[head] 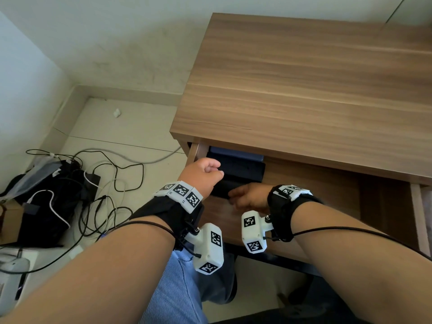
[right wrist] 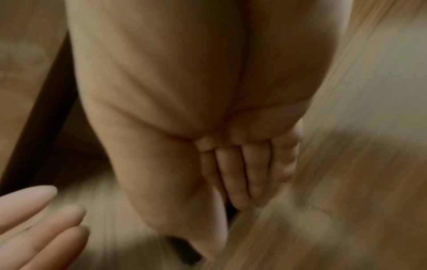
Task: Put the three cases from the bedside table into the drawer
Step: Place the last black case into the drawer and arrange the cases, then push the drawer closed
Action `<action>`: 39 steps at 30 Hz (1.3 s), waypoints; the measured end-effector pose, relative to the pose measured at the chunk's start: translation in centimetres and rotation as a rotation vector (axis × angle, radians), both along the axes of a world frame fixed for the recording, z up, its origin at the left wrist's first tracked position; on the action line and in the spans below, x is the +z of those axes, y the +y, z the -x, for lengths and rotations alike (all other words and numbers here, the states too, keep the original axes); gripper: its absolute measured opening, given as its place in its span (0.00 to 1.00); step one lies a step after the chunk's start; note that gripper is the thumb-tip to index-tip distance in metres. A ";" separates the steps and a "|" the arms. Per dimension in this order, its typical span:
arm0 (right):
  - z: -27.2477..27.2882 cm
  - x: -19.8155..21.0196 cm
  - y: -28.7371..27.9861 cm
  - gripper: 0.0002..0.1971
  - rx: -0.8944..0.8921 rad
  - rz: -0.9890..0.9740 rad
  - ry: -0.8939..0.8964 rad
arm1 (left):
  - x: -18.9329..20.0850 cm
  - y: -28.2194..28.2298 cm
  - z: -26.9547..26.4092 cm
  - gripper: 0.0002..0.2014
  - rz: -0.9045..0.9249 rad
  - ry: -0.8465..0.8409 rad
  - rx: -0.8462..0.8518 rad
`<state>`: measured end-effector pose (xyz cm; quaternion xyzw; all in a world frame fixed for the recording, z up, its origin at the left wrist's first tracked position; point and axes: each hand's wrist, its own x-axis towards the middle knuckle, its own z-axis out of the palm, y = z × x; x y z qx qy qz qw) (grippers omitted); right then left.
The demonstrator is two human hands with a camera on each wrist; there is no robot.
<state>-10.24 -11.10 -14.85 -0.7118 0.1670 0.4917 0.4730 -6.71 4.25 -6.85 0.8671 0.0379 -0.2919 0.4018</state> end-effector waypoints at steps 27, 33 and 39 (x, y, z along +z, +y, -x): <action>1.2 2.8 -4.4 0.16 -0.169 0.425 -0.162 | 0.8 0.1 -0.2 0.18 -0.075 0.023 -0.039; 3.0 4.9 -4.3 0.17 -0.115 0.375 -0.218 | 2.8 0.4 0.5 0.17 -0.078 -0.031 -0.030; 5.2 7.0 -3.7 0.24 -0.137 0.380 -0.274 | 5.5 0.5 2.0 0.16 -0.038 -0.099 -0.029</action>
